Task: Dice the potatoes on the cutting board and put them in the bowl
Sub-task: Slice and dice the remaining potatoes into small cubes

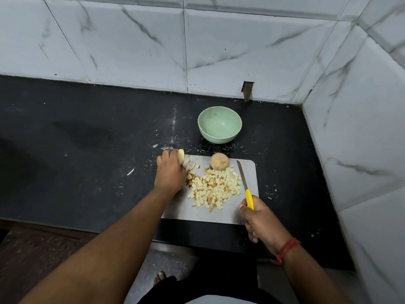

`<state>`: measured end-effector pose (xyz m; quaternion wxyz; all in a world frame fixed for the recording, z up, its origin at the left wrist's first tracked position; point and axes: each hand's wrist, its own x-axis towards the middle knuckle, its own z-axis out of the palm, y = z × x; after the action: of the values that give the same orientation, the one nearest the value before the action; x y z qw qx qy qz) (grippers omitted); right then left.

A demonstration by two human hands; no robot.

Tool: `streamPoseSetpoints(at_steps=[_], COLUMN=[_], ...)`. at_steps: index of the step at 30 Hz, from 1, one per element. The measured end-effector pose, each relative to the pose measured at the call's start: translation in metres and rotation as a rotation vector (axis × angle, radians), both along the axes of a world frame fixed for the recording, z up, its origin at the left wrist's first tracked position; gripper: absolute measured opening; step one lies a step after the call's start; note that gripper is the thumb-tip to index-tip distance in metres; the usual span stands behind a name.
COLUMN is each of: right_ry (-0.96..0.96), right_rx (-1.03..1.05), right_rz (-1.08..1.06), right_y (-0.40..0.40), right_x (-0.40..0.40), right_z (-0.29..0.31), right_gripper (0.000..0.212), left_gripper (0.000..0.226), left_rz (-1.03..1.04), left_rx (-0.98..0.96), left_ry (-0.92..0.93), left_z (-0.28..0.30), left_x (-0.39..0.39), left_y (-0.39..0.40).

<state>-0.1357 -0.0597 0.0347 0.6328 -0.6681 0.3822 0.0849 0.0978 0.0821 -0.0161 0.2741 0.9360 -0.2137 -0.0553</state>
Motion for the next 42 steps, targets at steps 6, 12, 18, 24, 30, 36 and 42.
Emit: streamPoseSetpoints(at_steps=[6, 12, 18, 24, 30, 36, 42], right_ry=[0.004, 0.0, -0.013, -0.035, -0.167, -0.173, -0.13], right_rx=[-0.005, -0.011, -0.023, 0.006, -0.356, -0.496, -0.589], right_rz=[-0.001, 0.0, 0.002, -0.058, -0.208, -0.215, -0.183], right_y=[-0.001, 0.0, -0.002, -0.005, -0.015, -0.019, -0.018], right_x=[-0.004, -0.005, -0.006, -0.005, 0.02, 0.048, 0.055], right_z=[0.001, 0.002, -0.002, -0.003, -0.002, -0.007, -0.011], right_gripper=[0.014, 0.014, 0.015, 0.015, 0.015, 0.019, 0.019], left_gripper=[0.035, 0.025, 0.021, 0.019, 0.021, 0.029, 0.03], left_rz=[0.029, 0.246, 0.271, 0.057, 0.078, 0.191, 0.215], left_rx=[-0.219, -0.63, -0.802, -0.778, -0.817, -0.837, -0.801], left_ry=[0.106, 0.455, 0.567, 0.613, 1.0, 1.193, 1.139], left_z=[-0.005, 0.006, 0.023, 0.04, 0.038, 0.04, 0.043], left_x=[0.001, 0.0, -0.005, -0.04, -0.085, -0.105, -0.103], left_y=[-0.004, -0.004, -0.012, -0.043, -0.071, -0.082, -0.081])
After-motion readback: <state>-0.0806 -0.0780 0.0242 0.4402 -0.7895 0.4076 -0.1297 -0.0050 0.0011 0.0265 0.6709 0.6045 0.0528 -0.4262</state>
